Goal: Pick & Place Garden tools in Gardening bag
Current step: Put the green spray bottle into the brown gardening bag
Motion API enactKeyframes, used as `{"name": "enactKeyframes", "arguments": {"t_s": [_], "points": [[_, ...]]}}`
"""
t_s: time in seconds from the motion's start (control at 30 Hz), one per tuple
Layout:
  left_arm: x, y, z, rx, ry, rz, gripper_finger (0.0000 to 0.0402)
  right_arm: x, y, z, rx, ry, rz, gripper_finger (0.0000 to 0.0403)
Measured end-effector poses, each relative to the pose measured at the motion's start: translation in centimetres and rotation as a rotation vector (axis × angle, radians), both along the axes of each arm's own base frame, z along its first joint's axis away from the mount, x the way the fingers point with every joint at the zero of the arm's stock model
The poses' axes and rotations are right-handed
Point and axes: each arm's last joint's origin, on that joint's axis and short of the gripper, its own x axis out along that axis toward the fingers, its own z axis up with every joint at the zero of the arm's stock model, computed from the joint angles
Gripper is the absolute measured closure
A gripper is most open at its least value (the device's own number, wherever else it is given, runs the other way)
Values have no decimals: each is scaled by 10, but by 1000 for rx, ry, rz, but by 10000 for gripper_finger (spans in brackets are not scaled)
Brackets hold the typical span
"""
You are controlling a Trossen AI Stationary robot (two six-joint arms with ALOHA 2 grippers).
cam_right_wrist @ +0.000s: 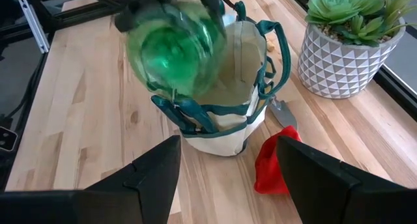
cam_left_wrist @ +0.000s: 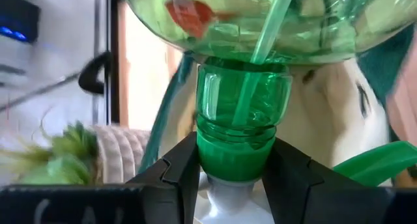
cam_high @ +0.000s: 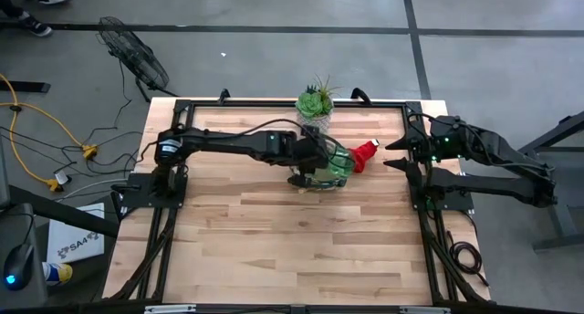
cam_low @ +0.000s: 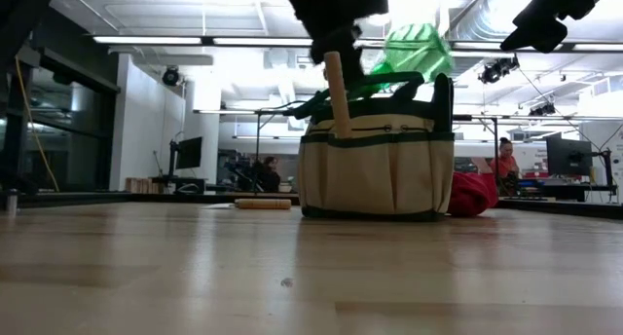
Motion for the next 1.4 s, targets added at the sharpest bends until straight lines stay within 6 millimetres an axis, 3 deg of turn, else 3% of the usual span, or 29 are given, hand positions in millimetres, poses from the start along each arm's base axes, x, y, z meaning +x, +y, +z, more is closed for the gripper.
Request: {"name": "enactKeyframes", "arguments": {"t_s": [0.23,0.93,1.4], "points": [[2,3,-15,1,70,6,272,0,0,0,0,0,0,159],[-11,19,-22,19,198,101,269,0,0,0,0,0,0,159],[-11,18,-22,23,216,72,157,0,0,0,0,0,0,159]]}}
